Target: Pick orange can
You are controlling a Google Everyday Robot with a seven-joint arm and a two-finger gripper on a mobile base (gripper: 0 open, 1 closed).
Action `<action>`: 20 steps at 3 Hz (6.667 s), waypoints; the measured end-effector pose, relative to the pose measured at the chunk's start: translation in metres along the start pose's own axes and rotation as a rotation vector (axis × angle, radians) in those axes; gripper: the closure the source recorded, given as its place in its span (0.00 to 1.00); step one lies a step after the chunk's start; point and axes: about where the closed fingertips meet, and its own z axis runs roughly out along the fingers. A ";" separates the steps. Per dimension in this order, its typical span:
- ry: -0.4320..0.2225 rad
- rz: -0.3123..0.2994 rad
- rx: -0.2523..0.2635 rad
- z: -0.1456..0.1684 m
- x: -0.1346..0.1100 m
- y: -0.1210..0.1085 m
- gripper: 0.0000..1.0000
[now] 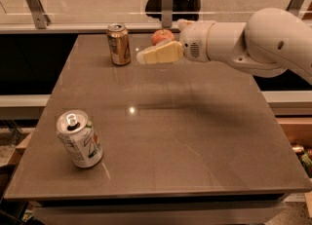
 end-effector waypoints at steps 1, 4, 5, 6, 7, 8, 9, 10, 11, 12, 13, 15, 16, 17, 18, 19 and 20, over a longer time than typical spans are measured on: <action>-0.039 0.076 0.004 0.032 0.003 0.017 0.00; -0.082 0.170 0.192 0.093 -0.001 0.024 0.00; -0.088 0.169 0.257 0.106 0.007 0.006 0.00; -0.098 0.165 0.289 0.113 0.013 -0.012 0.00; -0.100 0.153 0.279 0.126 0.015 -0.024 0.00; -0.102 0.122 0.252 0.141 0.008 -0.036 0.00; -0.110 0.097 0.222 0.154 -0.003 -0.046 0.00; -0.115 0.107 0.167 0.171 -0.001 -0.049 0.18; -0.122 0.129 0.106 0.189 0.009 -0.045 0.41; -0.128 0.132 0.059 0.196 0.014 -0.041 0.65; -0.128 0.132 0.056 0.197 0.014 -0.039 0.87; -0.128 0.132 0.053 0.199 0.013 -0.037 1.00; -0.136 0.139 0.031 0.196 0.010 -0.034 1.00; -0.152 0.145 0.010 0.186 -0.002 -0.023 1.00; -0.151 0.113 0.004 0.168 -0.022 -0.012 1.00; -0.139 0.057 -0.014 0.147 -0.049 -0.003 1.00; -0.105 -0.017 -0.045 0.126 -0.081 0.008 1.00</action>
Offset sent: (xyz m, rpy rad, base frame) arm 0.0227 0.0845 -0.0296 0.1731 0.0845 -0.1374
